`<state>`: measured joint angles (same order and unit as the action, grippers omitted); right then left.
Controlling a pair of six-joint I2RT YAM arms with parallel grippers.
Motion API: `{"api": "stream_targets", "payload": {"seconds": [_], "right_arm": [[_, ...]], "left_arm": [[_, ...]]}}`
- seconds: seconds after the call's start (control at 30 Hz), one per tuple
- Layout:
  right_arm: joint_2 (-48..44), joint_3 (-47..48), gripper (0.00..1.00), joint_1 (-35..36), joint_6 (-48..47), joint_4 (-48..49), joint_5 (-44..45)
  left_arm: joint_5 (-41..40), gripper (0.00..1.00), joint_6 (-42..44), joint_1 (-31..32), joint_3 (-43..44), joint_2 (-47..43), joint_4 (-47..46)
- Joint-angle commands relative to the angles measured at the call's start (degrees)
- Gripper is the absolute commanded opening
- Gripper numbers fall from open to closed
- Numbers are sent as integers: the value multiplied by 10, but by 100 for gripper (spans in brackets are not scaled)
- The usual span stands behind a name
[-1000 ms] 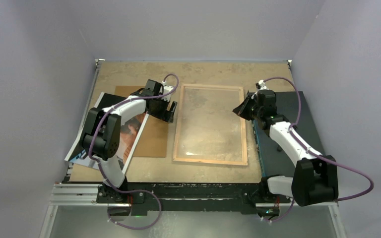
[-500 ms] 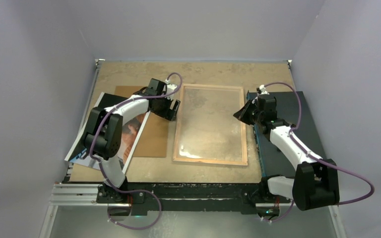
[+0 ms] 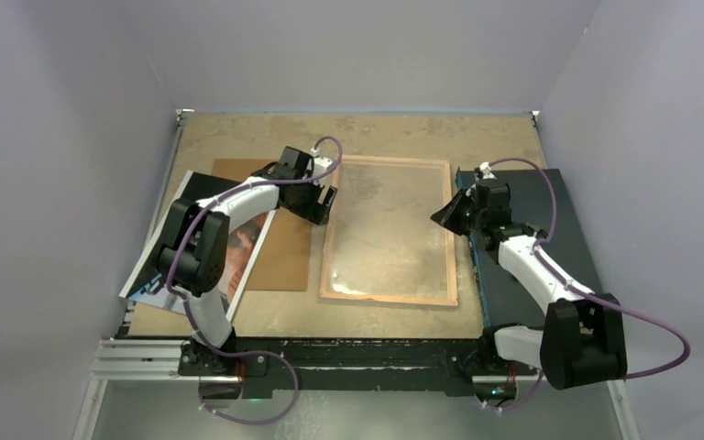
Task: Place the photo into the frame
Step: Place the photo frame item in the photo frame.
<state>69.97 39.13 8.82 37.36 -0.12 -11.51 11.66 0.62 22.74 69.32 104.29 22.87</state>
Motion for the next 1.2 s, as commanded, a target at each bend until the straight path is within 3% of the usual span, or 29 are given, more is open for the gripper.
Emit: {"api": "stream_targets", "payload": {"seconds": [0.0,0.8,1.17], "right_arm": [[-13,-16,0,-2,5,-1,-10],[-48,-58,0,-2,30,7,32],[-33,-21,0,-2,11,21,26]], "left_arm": [[-8,75,-2,6,20,5,-20],[-16,74,2,5,35,6,-12],[-4,69,11,5,34,10,-8]]}}
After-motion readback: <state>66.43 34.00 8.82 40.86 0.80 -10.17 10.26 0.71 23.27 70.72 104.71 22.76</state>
